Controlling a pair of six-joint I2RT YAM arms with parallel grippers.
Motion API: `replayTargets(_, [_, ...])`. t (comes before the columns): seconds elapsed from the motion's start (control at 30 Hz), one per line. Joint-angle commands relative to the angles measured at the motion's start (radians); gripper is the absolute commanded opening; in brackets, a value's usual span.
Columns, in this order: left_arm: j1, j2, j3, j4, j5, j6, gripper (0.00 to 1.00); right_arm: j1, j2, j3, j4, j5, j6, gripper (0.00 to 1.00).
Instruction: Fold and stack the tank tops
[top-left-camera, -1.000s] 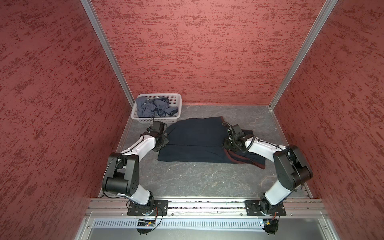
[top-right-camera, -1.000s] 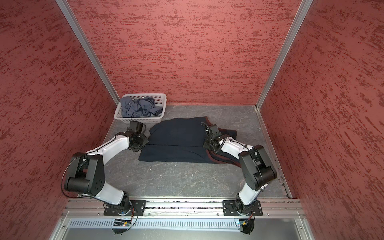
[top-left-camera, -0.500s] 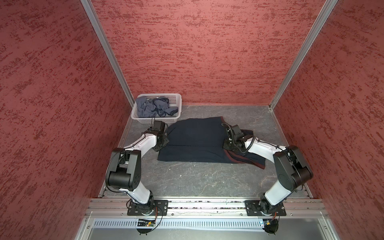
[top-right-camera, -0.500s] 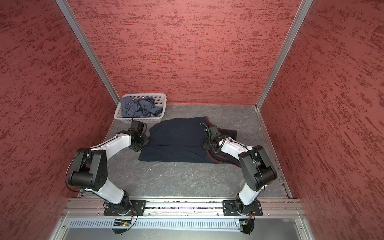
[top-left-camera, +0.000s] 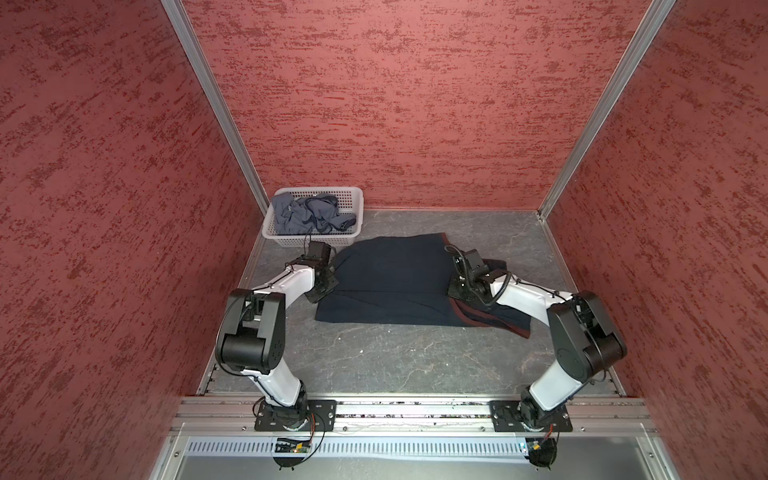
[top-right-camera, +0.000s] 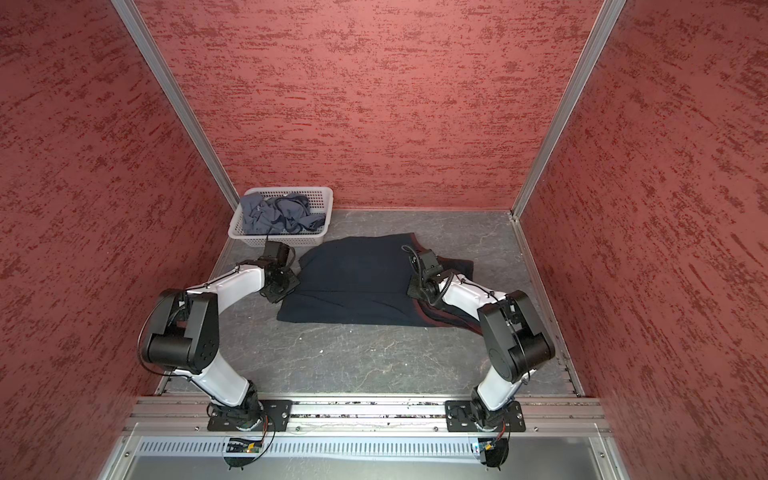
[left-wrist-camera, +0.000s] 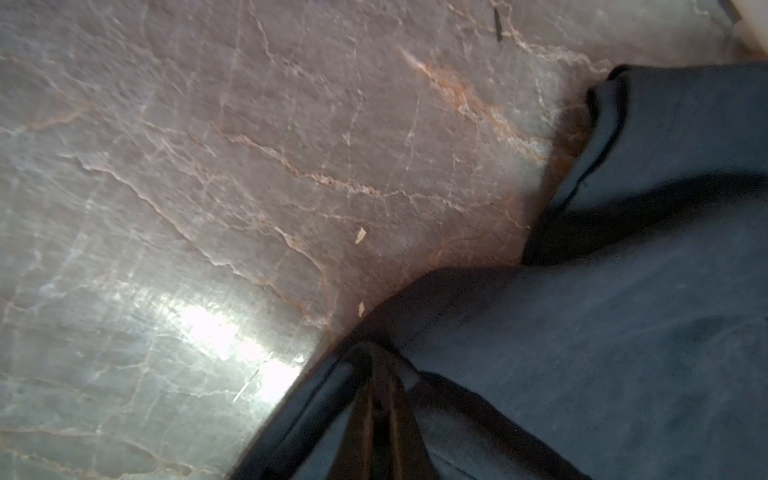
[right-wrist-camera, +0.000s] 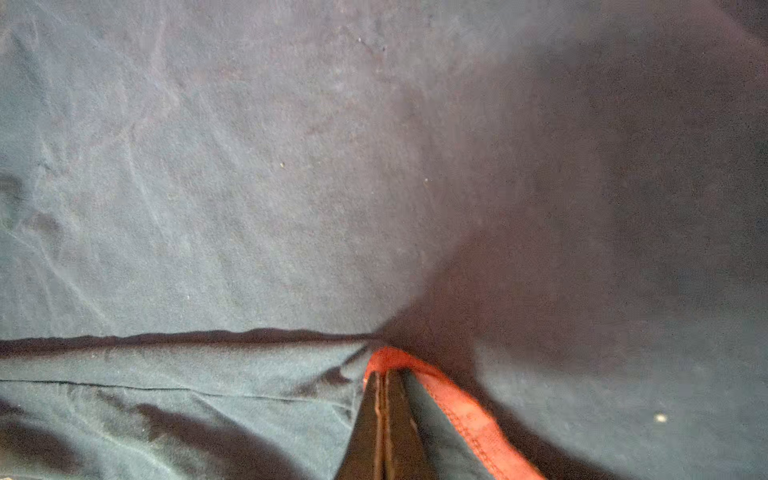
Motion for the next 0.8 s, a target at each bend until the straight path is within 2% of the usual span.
replayTargets(0.0, [0.012,0.012,0.008,0.013,-0.004,0.021,0.11,-0.022,-0.042,-0.014,0.026,0.036,0.018,0.00])
replayTargets(0.23, [0.011,0.038,0.018,0.010,0.004,0.023,0.15,-0.033,-0.014,-0.004,0.041,0.050,0.015,0.00])
replayTargets(0.3, [0.012,0.044,0.019,0.008,0.006,0.027,0.20,-0.033,0.002,-0.004,0.049,0.047,0.013,0.00])
replayTargets(0.4, [0.011,0.050,0.026,-0.001,0.001,0.032,0.33,-0.034,0.018,0.000,0.048,0.055,0.000,0.00])
replayTargets(0.43, [0.012,0.047,0.027,-0.004,0.001,0.035,0.39,-0.033,0.019,0.006,0.040,0.068,-0.007,0.06])
replayTargets(0.53, [0.009,0.008,0.026,-0.017,-0.008,0.043,0.50,-0.033,0.005,0.029,-0.017,0.141,-0.032,0.37])
replayTargets(0.57, [0.003,-0.019,0.025,-0.026,-0.024,0.044,0.56,-0.033,-0.008,0.036,-0.036,0.172,-0.042,0.44])
replayTargets(0.63, [-0.025,-0.078,0.026,-0.054,-0.076,0.048,0.69,-0.032,-0.041,0.043,-0.068,0.223,-0.062,0.52])
replayTargets(0.67, [-0.046,-0.106,0.029,-0.070,-0.104,0.048,0.73,-0.031,-0.057,0.047,-0.080,0.231,-0.074,0.56])
replayTargets(0.77, [-0.118,-0.166,0.012,-0.078,-0.114,0.048,0.76,-0.018,-0.072,0.058,-0.103,0.199,-0.089,0.59])
